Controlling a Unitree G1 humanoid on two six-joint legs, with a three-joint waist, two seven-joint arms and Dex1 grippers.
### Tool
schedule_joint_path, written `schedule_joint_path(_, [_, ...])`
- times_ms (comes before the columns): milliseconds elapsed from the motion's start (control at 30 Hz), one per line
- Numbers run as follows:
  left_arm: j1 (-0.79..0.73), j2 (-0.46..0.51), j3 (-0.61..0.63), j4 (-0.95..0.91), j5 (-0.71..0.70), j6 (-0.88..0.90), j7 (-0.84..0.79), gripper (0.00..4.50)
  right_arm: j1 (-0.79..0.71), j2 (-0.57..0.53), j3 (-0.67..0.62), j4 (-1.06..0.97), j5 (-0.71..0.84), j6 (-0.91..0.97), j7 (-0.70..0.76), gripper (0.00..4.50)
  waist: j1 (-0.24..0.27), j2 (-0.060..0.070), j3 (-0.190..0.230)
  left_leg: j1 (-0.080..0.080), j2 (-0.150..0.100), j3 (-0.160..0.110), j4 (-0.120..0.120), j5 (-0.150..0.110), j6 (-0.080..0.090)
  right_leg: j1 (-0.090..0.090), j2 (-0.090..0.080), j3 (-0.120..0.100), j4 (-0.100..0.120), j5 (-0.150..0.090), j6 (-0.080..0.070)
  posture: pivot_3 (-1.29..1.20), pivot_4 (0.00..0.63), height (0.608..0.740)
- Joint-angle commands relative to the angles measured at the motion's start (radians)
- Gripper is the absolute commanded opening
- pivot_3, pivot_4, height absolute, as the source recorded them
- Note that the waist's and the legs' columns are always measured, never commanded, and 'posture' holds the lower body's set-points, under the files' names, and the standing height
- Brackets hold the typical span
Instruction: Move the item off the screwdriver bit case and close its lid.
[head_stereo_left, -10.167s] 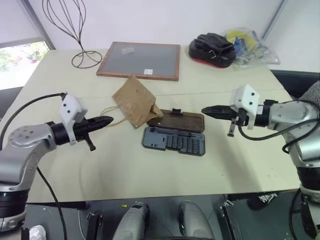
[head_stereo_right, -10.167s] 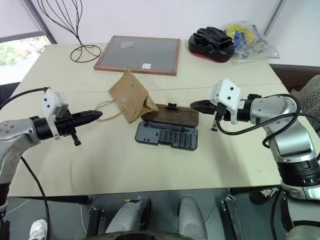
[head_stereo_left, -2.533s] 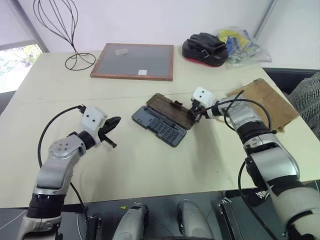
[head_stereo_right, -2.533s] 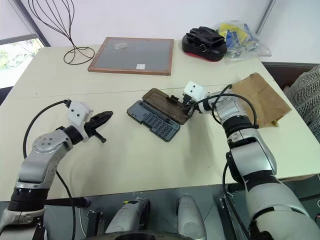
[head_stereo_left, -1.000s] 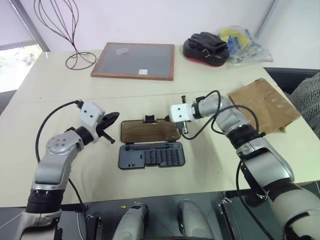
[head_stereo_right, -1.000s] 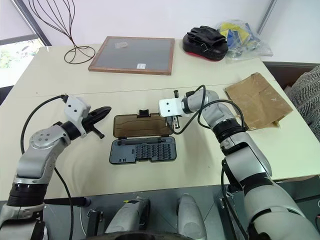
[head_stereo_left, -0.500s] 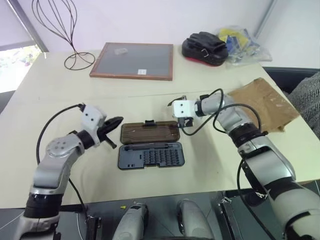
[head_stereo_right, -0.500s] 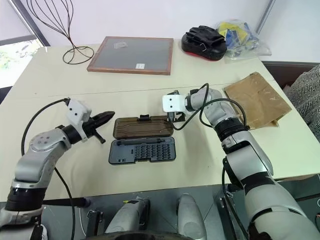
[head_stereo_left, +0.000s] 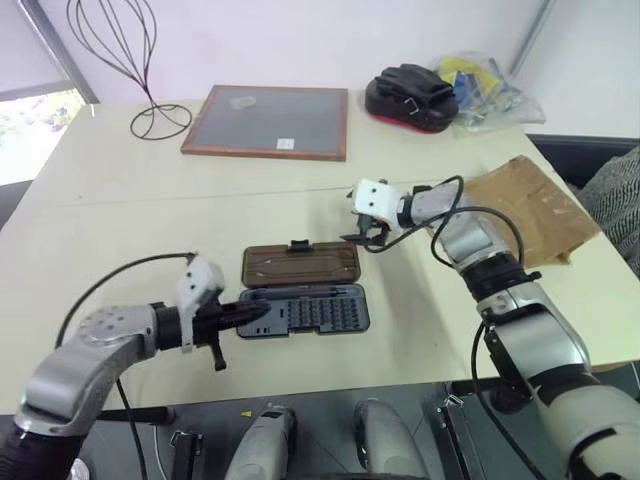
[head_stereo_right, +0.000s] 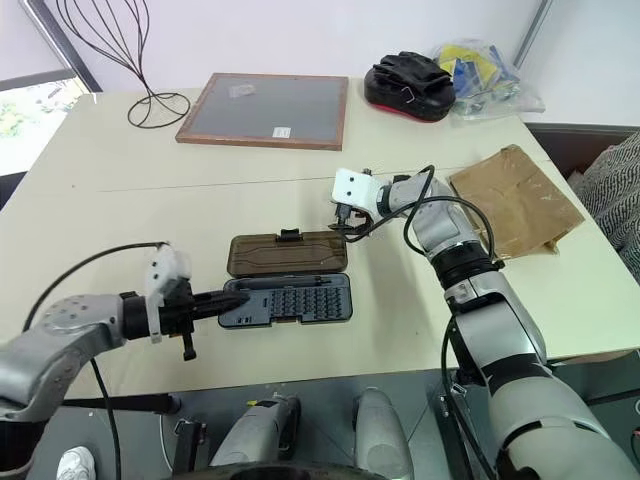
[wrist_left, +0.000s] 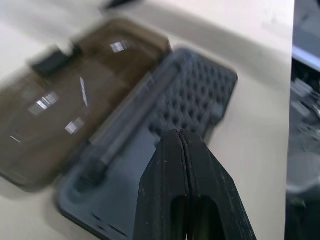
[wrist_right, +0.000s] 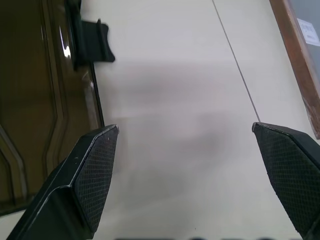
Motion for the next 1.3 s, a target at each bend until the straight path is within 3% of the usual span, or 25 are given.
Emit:
schedule_joint_path(33, [-0.024, 0.001, -0.047, 0.056, 0.072, -0.077, -0.024, 0.0, -0.021, 0.011, -0.024, -0.101, 0.056, 0.131, 0.061, 4.47, 0.0, 0.0, 0.0, 0.0, 0.0, 0.0, 0.0, 0.0, 0.0, 0.0, 0.0, 0.0, 0.0, 0.0, 0.0, 0.0, 0.15, 0.734])
schedule_joint_path(367, [-0.031, -0.029, -0.143, 0.173, 0.202, -0.208, -0.05, 0.0, -0.051, 0.035, 0.037, -0.191, 0.102, 0.27, 0.234, 4.47, 0.0, 0.0, 0.0, 0.0, 0.0, 0.0, 0.0, 0.0, 0.0, 0.0, 0.0, 0.0, 0.0, 0.0, 0.0, 0.0, 0.15, 0.734])
schedule_joint_path(633, [0.002, -0.038, -0.141, 0.174, 0.217, -0.235, -0.029, 0.0, -0.126, 0.151, -0.002, 0.047, 0.129, 0.339, 0.152, 4.47, -0.001, 0.001, 0.0, 0.0, 0.0, 0.0, 0.0, 0.0, 0.0, 0.0, 0.0, 0.0, 0.0, 0.0, 0.0, 0.0, 0.15, 0.734])
schedule_joint_path(933, [0.043, -0.048, -0.136, 0.195, 0.233, -0.29, -0.016, 0.0, -0.178, 0.168, 0.025, 0.349, 0.067, 0.188, 0.074, 4.47, -0.001, 0.001, -0.001, 0.001, 0.0, 0.0, 0.0, 0.0, 0.0, 0.0, 0.0, 0.0, 0.0, 0.0, 0.0, 0.0, 0.15, 0.734])
schedule_joint_path(1233, [0.048, -0.067, -0.146, 0.299, 0.26, -0.391, -0.025, 0.0, -0.171, 0.138, 0.031, 0.411, 0.033, 0.121, 0.1, 4.47, -0.001, 0.007, -0.005, 0.002, 0.0, 0.0, -0.001, 0.0, 0.0, 0.001, 0.0, 0.0, 0.0, 0.0, 0.0, 0.0, 0.15, 0.734])
schedule_joint_path(1300, [0.046, -0.071, -0.148, 0.321, 0.265, -0.411, -0.03, 0.0, -0.168, 0.136, 0.032, 0.409, 0.031, 0.119, 0.108, 3.93, -0.001, 0.008, -0.006, 0.002, 0.0, 0.0, 0.0, 0.0, 0.0, 0.001, 0.0, 0.0, 0.0, 0.0, 0.0, 0.0, 0.15, 0.734])
